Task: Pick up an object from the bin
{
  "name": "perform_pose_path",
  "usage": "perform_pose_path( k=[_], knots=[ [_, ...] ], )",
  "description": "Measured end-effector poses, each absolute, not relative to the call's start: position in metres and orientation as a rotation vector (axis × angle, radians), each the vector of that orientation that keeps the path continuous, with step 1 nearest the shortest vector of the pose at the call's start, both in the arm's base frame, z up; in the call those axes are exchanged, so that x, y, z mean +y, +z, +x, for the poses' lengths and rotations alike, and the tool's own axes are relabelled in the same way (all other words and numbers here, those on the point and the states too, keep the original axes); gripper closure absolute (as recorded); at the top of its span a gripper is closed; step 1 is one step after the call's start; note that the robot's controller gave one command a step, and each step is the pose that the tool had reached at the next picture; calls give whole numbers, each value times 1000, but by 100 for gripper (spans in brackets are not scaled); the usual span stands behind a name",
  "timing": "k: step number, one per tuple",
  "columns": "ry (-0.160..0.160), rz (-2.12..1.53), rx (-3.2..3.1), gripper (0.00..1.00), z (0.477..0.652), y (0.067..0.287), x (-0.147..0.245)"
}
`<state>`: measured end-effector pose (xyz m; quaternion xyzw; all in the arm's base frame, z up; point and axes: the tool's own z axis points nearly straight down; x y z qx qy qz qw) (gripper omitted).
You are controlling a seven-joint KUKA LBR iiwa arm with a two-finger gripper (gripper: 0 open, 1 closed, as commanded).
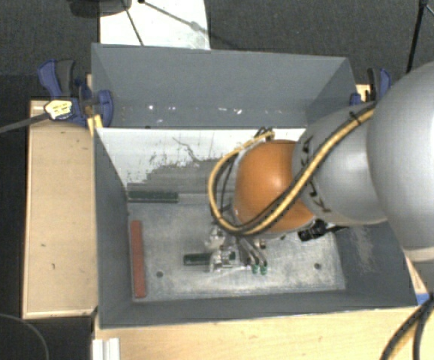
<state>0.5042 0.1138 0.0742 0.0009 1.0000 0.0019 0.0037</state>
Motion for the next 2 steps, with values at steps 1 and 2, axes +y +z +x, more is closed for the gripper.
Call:
perform_pose_path(
  k=[1,2],
  knots=[
    [6,5,3134,100,504,74,114],
    [1,-32,3139,100,535,195,114]
  ],
)
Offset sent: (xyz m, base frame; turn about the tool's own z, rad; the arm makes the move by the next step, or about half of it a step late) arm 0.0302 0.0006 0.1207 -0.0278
